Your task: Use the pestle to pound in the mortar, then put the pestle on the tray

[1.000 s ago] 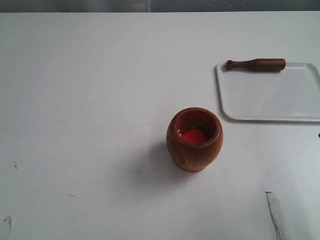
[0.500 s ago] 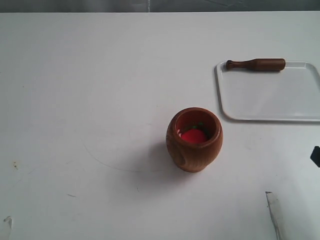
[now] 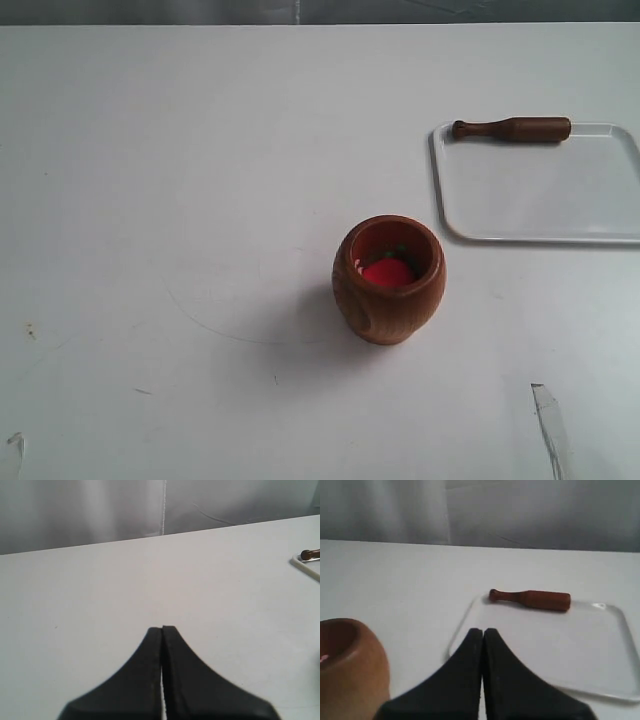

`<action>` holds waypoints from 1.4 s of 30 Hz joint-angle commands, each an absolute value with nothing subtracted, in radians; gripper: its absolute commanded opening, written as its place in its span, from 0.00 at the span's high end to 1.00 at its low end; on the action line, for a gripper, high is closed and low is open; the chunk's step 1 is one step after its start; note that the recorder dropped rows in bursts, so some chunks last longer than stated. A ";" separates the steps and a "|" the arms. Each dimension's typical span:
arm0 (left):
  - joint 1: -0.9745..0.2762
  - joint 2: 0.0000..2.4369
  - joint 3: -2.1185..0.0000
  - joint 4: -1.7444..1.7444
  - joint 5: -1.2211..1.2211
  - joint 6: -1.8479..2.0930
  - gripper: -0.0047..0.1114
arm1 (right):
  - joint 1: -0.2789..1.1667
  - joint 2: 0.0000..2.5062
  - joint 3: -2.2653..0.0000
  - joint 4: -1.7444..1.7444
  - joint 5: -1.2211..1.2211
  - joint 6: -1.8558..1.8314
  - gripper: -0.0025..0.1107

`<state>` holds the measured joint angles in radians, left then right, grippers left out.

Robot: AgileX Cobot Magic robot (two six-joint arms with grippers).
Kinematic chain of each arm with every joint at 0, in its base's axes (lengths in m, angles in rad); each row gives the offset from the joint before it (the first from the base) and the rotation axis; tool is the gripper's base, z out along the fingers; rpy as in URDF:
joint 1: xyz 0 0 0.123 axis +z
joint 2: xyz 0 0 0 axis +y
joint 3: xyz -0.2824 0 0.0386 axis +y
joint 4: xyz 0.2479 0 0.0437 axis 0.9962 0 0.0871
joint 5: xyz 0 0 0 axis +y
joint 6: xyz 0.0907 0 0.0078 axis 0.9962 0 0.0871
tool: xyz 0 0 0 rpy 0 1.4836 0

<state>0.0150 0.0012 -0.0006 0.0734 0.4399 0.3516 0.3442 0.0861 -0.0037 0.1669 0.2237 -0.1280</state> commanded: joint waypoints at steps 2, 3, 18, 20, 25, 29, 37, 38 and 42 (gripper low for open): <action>0.007 0.000 0.000 0.066 0.437 0.343 0.96 | 0.399 0.000 0.000 0.094 0.326 -0.138 0.98; 0.007 0.000 0.000 0.066 0.437 0.343 0.96 | 0.399 0.000 0.000 0.094 0.326 -0.138 0.98; 0.007 0.000 0.000 0.066 0.437 0.343 0.96 | 0.312 0.000 0.000 0.052 0.334 -0.116 0.98; 0.007 0.000 0.000 0.066 0.437 0.343 0.96 | 0.312 0.000 0.000 0.052 0.334 -0.116 0.98; 0.007 0.000 0.000 0.066 0.437 0.343 0.96 | 0.312 0.000 0.000 0.052 0.334 -0.108 0.98; 0.007 0.000 0.000 0.066 0.437 0.343 0.96 | 0.312 0.000 0.000 0.052 0.334 -0.108 0.98; 0.007 0.000 0.000 0.066 0.437 0.343 0.96 | 0.312 0.000 0.000 0.052 0.334 -0.106 0.98; 0.007 0.000 0.000 0.066 0.437 0.343 0.96 | 0.312 0.000 0.000 0.052 0.334 -0.106 0.98; 0.007 0.000 0.000 0.066 0.437 0.343 0.96 | 0.312 0.000 0.000 0.052 0.334 -0.106 0.98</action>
<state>0.0150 0.0012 -0.0006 0.0734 0.4399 0.3516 0.3184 0.0062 -0.0037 0.0622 0.3355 -0.1078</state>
